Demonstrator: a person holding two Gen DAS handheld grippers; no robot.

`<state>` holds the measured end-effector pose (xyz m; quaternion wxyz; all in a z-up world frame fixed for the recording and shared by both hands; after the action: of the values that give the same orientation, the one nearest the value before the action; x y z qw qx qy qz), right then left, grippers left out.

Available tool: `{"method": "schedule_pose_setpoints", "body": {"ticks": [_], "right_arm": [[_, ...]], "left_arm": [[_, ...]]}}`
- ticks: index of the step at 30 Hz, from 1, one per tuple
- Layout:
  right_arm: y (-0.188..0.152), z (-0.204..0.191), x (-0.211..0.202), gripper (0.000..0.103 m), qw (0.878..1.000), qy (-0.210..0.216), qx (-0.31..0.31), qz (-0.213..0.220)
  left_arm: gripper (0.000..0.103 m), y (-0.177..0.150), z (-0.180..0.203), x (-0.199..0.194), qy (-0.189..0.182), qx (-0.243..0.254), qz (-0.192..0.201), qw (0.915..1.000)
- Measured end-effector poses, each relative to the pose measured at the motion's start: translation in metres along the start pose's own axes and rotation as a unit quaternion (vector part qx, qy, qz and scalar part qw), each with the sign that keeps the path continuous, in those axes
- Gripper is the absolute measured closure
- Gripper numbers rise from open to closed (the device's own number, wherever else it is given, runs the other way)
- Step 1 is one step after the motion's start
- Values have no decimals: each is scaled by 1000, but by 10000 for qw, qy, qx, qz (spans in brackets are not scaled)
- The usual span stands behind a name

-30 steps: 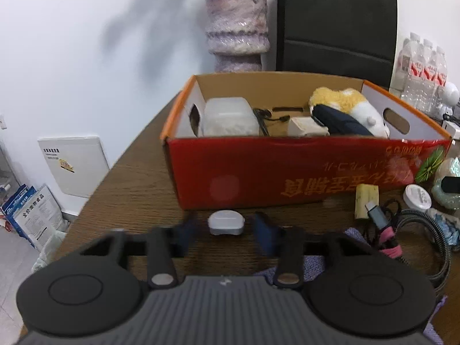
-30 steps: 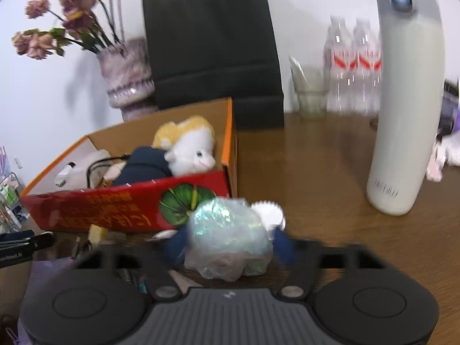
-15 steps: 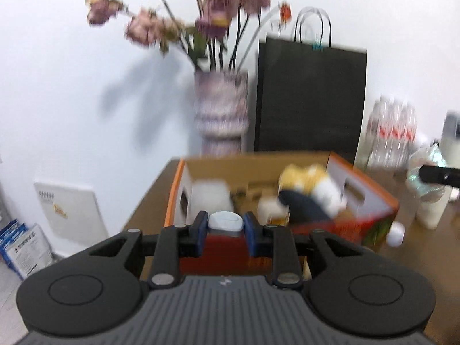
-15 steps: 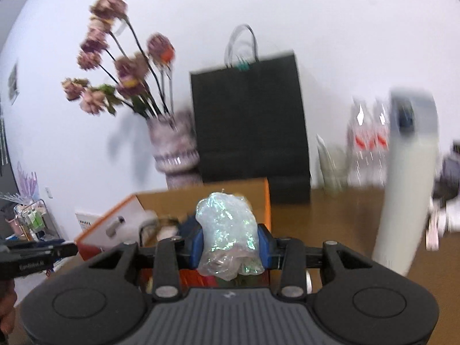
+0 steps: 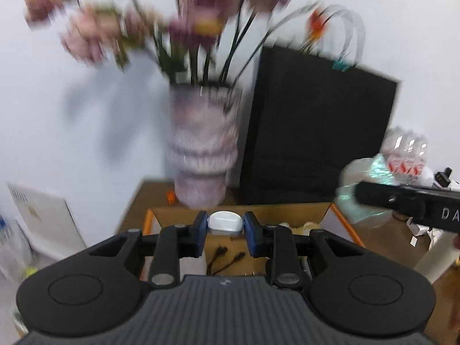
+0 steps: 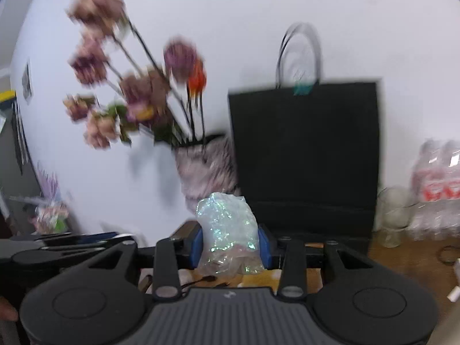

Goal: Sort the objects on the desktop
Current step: 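Lower the iridescent bag and white charger into the cardboard box and open both tools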

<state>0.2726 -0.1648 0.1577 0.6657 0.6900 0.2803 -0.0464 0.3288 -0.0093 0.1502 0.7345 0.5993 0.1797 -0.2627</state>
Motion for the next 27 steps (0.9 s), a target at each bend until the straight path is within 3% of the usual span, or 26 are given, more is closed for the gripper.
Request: {"method": "schedule_pose_setpoints", "body": {"ticks": [1,2,4,5,7,9,11,12,14,17,20,22,27], "right_arm": [[4,2,20,65,9994,171,206,-218],[5,6,59,65,9949,439,555,-712],[4,8,79,65,9922,483,709,-900],[-2,9,112,65,9882,459,796,-1227],[-6,9,127,65,9863,418,833,-1358],[-18,11,151,59,9833,309,817,-1596],[-31,13,170,48,9786,371,915,-1805],[-37,13,174,43,9767,443,982,-1856],[-44,15,177,35,9724,483,1180,-1952],[-45,20,166,34,9729,405,1272,-1889],[-35,21,145,31,9780,259,1162,-1712],[-25,20,131,27,9804,163,1036,-1666],[-23,16,95,16,9815,-7,776,-1749]], "left_arm": [[76,3,1,17,79,11,-187,9998],[76,5,1,33,179,-2,-338,9993],[75,6,-5,65,445,-139,-610,9971],[75,4,-11,79,453,-266,-734,9959],[75,-2,-21,103,477,-526,-928,9931],[75,-9,-28,119,633,-496,-1001,9917],[63,-17,-32,126,649,-400,-1011,9920],[51,-18,-34,126,684,-378,-995,9920],[49,-16,-38,121,713,-370,-878,9929],[47,-8,-41,110,663,-399,-859,9933],[36,0,-40,92,671,-383,-769,9940],[24,1,-36,79,711,-276,-763,9942],[14,-18,-24,32,678,115,-769,9947]]}}
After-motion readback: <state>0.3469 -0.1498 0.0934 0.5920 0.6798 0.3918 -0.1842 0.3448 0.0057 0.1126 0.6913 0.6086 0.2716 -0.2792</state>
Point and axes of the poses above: each gripper's, at about its wrist camera, not at the fingertips, and x roughly the way its jaws point, z to its right, y to its top, the point moved 3 cm from there along x, roughly the way its jaws point, and after that the axes turned 8 degrees about -x, right-handed, at the moved point
